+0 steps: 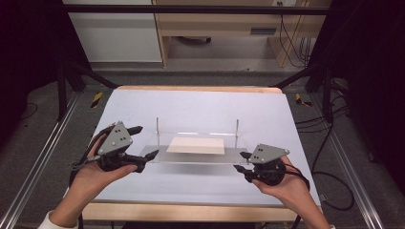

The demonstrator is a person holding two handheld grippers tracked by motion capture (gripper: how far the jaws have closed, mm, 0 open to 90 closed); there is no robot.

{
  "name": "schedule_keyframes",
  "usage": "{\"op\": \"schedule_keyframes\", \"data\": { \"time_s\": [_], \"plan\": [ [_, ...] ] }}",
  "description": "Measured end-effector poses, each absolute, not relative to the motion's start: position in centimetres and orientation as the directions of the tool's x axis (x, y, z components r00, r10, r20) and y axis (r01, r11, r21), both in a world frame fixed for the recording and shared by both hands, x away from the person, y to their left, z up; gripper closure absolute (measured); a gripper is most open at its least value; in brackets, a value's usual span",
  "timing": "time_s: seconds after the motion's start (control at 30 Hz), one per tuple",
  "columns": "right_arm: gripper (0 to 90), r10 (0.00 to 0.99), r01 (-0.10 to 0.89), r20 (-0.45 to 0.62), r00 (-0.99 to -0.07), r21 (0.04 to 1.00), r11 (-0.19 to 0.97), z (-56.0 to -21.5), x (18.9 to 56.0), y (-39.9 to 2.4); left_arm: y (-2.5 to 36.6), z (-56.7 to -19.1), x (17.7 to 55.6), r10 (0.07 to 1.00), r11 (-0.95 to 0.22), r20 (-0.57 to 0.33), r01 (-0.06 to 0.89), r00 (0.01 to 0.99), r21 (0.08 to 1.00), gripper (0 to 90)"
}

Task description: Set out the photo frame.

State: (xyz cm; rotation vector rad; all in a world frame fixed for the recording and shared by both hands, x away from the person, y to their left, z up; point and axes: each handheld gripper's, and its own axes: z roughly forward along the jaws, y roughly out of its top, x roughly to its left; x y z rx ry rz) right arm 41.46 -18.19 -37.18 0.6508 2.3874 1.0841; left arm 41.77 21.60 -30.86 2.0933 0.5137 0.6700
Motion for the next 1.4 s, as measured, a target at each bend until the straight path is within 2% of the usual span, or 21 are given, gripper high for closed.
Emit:
{"op": "schedule_keyframes", "data": {
  "time_s": [0.17, 0.27, 0.47, 0.67, 0.97, 1.07, 1.23, 1.4],
  "plan": [
    [55.3, 0.576, 0.239, -0.188, -0.795, 0.777, 0.583, -37.0, 41.6, -18.2, 21.1, -31.3, 40.7, 0.539, -0.598, 0.33, 0.076, 0.775, 0.798, 19.1],
    [55.3, 0.576, 0.24, -0.184, -0.797, 0.778, 0.581, -36.9, 41.7, -18.2, 21.1, -31.8, 40.2, 0.53, -0.638, 0.351, 0.09, 0.772, 0.765, 21.3],
    [55.4, 0.578, 0.248, -0.17, -0.798, 0.781, 0.573, -36.7, 42.0, -18.3, 20.6, -32.9, 38.9, 0.491, -0.675, 0.419, 0.029, 0.764, 0.737, 27.9],
    [55.3, 0.579, 0.257, -0.156, -0.8, 0.783, 0.567, -36.4, 42.3, -18.4, 20.5, -34.0, 39.3, 0.471, -0.694, 0.43, 0.022, 0.77, 0.72, 35.7],
    [55.3, 0.586, 0.286, -0.129, -0.8, 0.777, 0.561, -35.6, 43.0, -18.4, 20.6, -35.0, 41.0, 0.493, -0.699, 0.425, 0.055, 0.759, 0.713, 49.0],
    [55.3, 0.588, 0.293, -0.123, -0.799, 0.775, 0.56, -35.3, 43.2, -18.4, 20.6, -35.2, 41.4, 0.5, -0.684, 0.397, 0.07, 0.769, 0.726, 51.9],
    [55.5, 0.59, 0.298, -0.118, -0.799, 0.773, 0.559, -35.1, 43.4, -18.4, 20.7, -35.3, 42.0, 0.514, -0.686, 0.401, 0.082, 0.758, 0.723, 62.8],
    [55.9, 0.583, 0.282, -0.132, -0.801, 0.777, 0.563, -35.1, 43.4, -18.5, 20.6, -35.3, 42.3, 0.519, -0.699, 0.394, 0.112, 0.758, 0.706, 65.8]
  ]
}}
